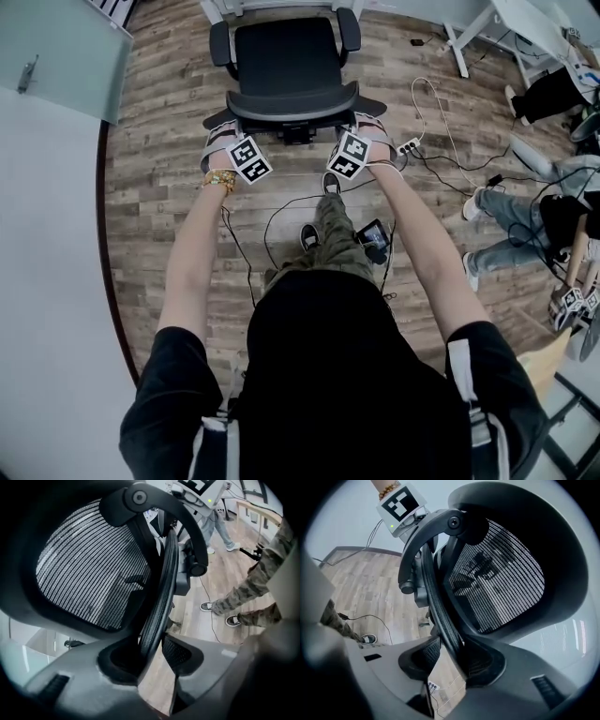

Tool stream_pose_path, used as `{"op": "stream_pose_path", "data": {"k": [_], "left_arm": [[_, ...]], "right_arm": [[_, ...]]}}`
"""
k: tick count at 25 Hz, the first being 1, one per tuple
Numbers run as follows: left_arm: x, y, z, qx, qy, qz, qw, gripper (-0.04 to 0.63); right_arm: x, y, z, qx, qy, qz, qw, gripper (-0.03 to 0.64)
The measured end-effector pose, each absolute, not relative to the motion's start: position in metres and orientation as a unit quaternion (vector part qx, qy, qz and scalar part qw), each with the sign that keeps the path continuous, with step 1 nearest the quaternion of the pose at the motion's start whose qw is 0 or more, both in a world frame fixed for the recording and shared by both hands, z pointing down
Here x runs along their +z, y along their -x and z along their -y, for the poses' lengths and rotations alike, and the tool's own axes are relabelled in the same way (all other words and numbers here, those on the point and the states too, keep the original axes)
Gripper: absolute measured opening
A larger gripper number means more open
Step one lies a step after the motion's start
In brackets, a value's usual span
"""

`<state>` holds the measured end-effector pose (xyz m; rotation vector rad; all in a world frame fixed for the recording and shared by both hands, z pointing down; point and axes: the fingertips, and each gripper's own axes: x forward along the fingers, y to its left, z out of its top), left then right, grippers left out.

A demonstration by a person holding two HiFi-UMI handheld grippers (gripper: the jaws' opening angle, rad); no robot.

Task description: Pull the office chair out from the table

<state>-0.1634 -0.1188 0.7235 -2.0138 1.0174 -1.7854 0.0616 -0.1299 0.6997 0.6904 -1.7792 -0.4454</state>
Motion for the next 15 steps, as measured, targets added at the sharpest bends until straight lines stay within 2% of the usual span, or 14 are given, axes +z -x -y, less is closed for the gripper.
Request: {"op": "stream_pose_path", "data": {"k": [15], "left_arm": [[0.72, 0.16, 0.09, -0.61, 0.696, -0.352, 0.14, 0.163]], "right_arm": [[0.697, -0.066, 0.102, -0.204, -0.293, 0.757, 0.547, 0.132]]}}
